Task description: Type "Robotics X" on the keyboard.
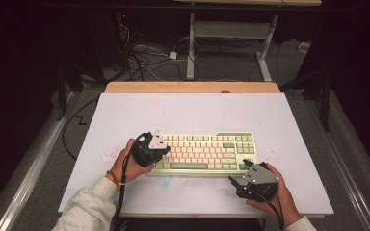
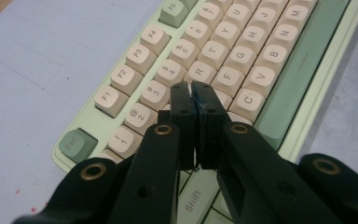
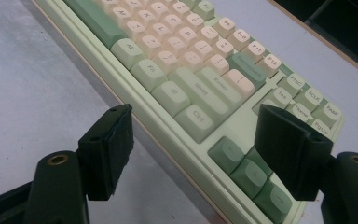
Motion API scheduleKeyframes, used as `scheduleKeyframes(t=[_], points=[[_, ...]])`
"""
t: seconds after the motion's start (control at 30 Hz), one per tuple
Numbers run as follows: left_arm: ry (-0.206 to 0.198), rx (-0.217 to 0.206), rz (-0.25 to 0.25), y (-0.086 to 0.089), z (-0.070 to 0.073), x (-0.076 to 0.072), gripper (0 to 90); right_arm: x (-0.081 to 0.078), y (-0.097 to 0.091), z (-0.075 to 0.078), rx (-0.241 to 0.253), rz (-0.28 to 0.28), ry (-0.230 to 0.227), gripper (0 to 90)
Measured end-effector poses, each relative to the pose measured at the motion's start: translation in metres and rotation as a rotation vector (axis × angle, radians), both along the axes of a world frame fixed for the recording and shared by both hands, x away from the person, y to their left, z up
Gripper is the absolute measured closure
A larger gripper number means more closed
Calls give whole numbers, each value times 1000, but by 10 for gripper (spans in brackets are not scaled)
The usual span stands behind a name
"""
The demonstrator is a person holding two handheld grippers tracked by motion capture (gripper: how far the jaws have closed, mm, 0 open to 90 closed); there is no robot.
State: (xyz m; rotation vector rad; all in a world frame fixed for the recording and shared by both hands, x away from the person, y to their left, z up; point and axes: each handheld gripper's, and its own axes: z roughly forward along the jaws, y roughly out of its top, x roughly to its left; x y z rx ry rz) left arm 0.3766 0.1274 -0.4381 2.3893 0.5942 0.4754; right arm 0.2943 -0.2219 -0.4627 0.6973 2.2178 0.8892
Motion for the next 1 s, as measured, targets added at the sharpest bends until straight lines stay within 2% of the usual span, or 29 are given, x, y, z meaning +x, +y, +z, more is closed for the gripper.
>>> scheduleKeyframes(t=[0.4,1.0], points=[[-17,-17,-11,-2,6,-5,856,0,0,2,13,1,3,283],[-23,-20,-73,-17,12,-15,854,0,-2,3,15,-8,-2,283]])
